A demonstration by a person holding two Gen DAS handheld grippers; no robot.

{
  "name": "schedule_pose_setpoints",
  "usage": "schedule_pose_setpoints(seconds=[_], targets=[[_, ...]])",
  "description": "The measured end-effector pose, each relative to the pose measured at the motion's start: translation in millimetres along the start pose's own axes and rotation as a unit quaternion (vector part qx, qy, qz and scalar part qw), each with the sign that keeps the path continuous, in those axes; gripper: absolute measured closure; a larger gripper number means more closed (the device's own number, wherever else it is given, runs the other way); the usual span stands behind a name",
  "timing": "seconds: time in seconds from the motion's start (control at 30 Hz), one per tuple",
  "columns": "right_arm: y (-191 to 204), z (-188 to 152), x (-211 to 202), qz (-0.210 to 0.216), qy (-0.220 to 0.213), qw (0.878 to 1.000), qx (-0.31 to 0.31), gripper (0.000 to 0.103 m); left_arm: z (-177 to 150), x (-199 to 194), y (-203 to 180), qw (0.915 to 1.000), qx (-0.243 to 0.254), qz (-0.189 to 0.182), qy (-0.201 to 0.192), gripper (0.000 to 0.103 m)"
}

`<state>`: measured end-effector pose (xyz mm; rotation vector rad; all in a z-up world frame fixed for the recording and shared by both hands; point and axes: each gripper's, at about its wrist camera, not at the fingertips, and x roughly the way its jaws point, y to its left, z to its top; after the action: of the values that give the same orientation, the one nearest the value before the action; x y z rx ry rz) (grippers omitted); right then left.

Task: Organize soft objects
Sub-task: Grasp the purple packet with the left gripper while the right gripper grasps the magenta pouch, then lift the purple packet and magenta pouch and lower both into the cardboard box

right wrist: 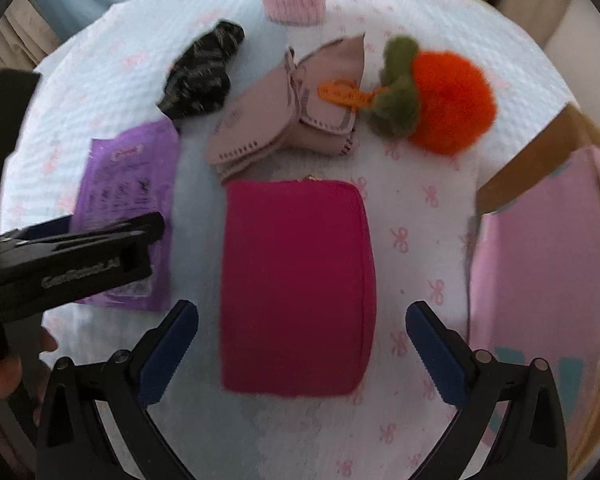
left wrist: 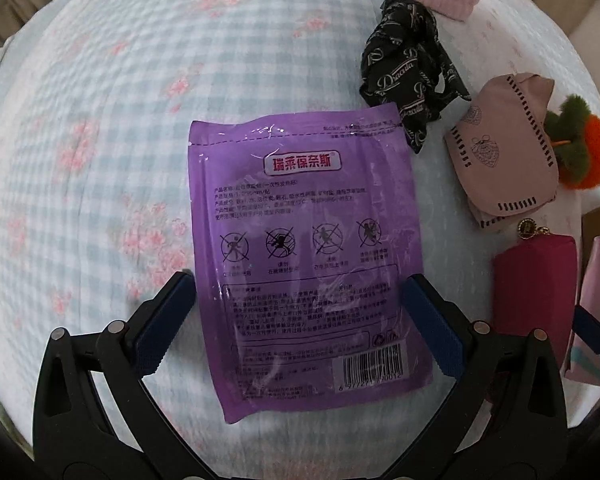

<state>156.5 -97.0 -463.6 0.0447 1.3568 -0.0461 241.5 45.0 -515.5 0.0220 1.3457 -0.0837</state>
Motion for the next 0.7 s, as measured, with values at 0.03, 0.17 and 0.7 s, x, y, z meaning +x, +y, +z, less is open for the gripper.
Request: schedule_pose_setpoints(seconds=[0.03, 0.17, 0.7], targets=[[0.0, 1.4, 4.2, 0.000, 0.006, 1.000, -0.001, 0.000, 0.0, 0.9, -0.5, 1.0000, -0.002, 0.000, 0.000, 0.000], [4.3, 5.4, 16.1, 0.006, 0.026, 1.000, -0.012, 0.017, 1.3, 3.0, -2.3, 0.9999, -0.006, -0.006, 0.006, 0.000], [18.2, 13.2, 12.2, -0.002, 0.007, 1.000, -0.014, 0.054, 10.8, -14.8, 49.5, 0.9987, -0.045, -0.021, -0.008, 0.067]])
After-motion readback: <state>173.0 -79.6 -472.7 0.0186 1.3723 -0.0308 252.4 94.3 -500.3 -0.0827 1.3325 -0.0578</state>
